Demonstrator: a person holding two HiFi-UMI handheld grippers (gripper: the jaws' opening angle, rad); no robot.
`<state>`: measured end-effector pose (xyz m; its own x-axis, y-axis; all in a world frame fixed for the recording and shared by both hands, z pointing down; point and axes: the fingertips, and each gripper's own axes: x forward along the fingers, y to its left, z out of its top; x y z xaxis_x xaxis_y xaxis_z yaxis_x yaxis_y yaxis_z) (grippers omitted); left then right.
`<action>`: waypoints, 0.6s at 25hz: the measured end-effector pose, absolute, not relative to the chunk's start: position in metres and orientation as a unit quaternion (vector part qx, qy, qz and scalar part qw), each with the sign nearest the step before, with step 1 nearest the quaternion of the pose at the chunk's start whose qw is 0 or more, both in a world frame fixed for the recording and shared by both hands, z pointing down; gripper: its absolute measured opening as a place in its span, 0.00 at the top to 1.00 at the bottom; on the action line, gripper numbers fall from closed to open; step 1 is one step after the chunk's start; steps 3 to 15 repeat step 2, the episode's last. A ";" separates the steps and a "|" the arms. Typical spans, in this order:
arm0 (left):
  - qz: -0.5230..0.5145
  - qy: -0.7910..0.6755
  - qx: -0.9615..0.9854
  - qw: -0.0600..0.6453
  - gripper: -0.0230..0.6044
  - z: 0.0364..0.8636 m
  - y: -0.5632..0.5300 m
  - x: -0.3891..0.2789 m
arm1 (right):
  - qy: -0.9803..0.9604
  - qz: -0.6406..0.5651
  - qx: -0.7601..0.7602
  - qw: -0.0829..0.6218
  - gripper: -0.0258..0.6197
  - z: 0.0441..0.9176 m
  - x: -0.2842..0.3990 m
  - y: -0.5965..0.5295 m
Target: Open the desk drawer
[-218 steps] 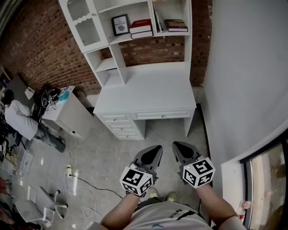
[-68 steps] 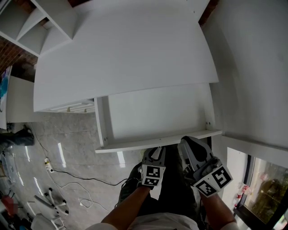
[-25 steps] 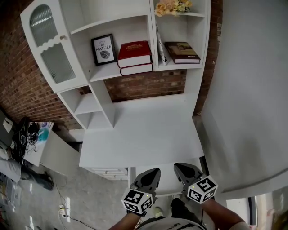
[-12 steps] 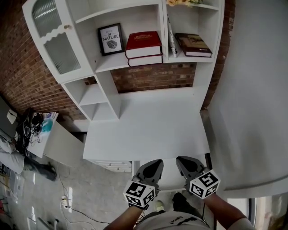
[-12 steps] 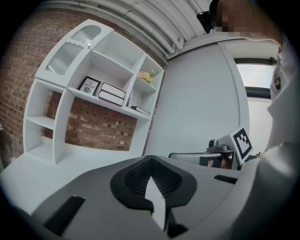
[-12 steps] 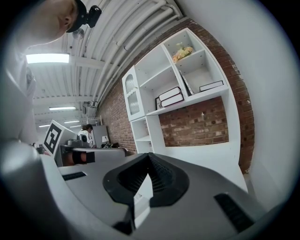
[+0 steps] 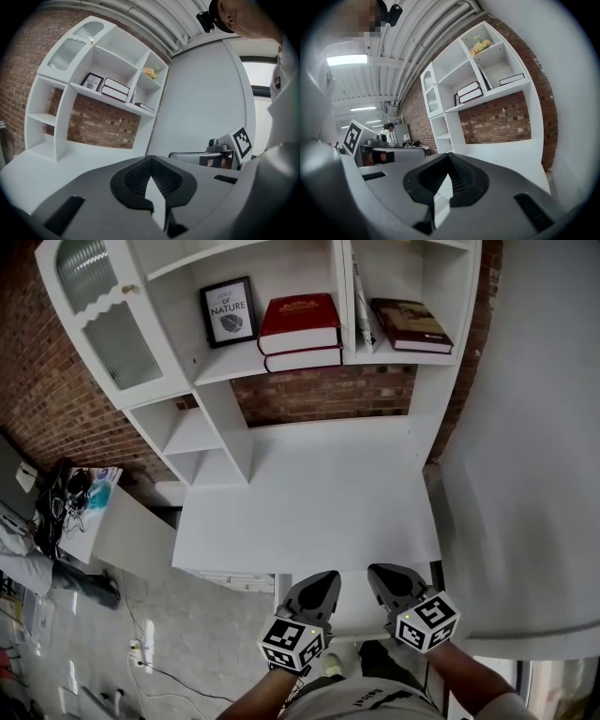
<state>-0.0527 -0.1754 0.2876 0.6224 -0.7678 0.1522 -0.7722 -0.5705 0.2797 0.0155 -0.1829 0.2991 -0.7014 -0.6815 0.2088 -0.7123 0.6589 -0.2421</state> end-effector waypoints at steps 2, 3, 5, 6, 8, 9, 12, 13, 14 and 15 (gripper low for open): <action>0.007 -0.436 0.885 0.163 0.94 0.289 -0.181 -0.052 | -0.909 0.158 0.382 0.051 0.93 0.302 0.016 -0.188; 0.007 -0.436 0.885 0.163 0.94 0.289 -0.181 -0.052 | -0.909 0.158 0.382 0.051 0.93 0.302 0.016 -0.188; 0.007 -0.436 0.885 0.163 0.94 0.289 -0.181 -0.052 | -0.909 0.158 0.382 0.051 0.93 0.302 0.016 -0.188; 0.007 -0.436 0.885 0.163 0.94 0.289 -0.181 -0.052 | -0.909 0.158 0.382 0.051 0.93 0.302 0.016 -0.188; 0.007 -0.436 0.885 0.163 0.94 0.289 -0.181 -0.052 | -0.909 0.158 0.382 0.051 0.93 0.302 0.016 -0.188; 0.007 -0.436 0.885 0.163 0.94 0.289 -0.181 -0.052 | -0.909 0.158 0.382 0.051 0.93 0.302 0.016 -0.188; 0.007 -0.436 0.885 0.163 0.94 0.289 -0.181 -0.052 | -0.909 0.158 0.382 0.051 0.93 0.302 0.016 -0.188; 0.007 -0.436 0.885 0.163 0.94 0.289 -0.181 -0.052 | -0.909 0.158 0.382 0.051 0.93 0.302 0.016 -0.188; 0.007 -0.436 0.885 0.163 0.94 0.289 -0.181 -0.052 | -0.909 0.158 0.382 0.051 0.93 0.302 0.016 -0.188; 0.007 -0.436 0.885 0.163 0.94 0.289 -0.181 -0.052 | -0.909 0.158 0.382 0.051 0.93 0.302 0.016 -0.188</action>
